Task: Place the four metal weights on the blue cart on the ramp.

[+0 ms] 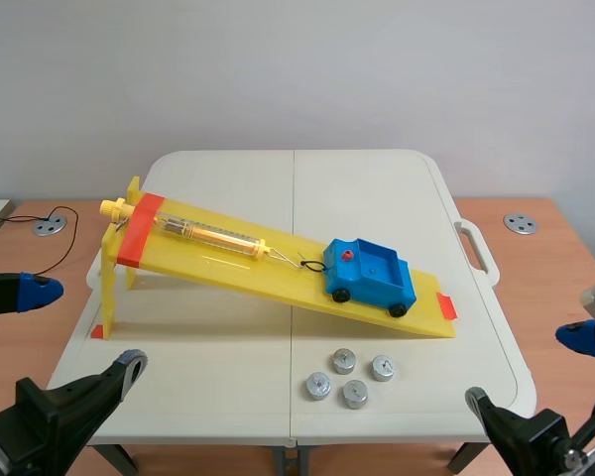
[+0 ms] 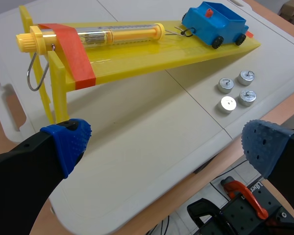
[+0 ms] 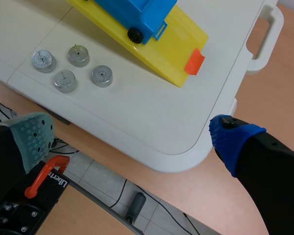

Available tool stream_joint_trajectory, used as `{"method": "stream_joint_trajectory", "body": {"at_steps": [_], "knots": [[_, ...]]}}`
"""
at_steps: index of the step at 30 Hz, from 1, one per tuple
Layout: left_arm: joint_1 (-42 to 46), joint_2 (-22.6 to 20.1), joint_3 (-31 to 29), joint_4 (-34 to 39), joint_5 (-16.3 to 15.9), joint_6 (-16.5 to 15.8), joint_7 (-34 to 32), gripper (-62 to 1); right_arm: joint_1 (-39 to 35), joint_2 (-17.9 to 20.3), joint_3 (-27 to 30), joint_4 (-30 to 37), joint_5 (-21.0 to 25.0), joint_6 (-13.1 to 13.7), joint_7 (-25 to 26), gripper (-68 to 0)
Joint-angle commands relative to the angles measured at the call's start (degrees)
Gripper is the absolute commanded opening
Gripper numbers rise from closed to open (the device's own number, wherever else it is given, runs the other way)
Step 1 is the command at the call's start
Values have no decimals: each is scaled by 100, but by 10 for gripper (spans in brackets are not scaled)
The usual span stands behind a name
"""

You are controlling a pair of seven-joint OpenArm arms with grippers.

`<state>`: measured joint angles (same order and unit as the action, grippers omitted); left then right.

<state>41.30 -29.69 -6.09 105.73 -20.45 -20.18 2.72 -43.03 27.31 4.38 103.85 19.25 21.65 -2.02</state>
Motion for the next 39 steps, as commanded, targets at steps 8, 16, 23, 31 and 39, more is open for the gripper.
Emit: {"method": "stream_joint_trajectory", "body": {"at_steps": [8, 16, 23, 31, 39], "knots": [[-13, 33, -96, 402, -374, -96, -155, 14, 378, 249, 234, 656, 153, -61, 81, -14], [-55, 343, -96, 402, -374, -74, 142, -194, 730, -46, -144, 656, 149, 39, -240, -15], [-55, 544, -96, 402, -376, -74, 192, -388, 1161, -581, -708, 503, -24, 46, -459, -19], [-55, 603, -96, 402, -376, -74, 472, -571, 1580, -1047, -1342, 96, -214, 48, -472, -168], [-55, 603, -96, 402, -376, -74, 490, -571, 2107, -1499, -1878, -188, -660, 63, -890, -271]]}}
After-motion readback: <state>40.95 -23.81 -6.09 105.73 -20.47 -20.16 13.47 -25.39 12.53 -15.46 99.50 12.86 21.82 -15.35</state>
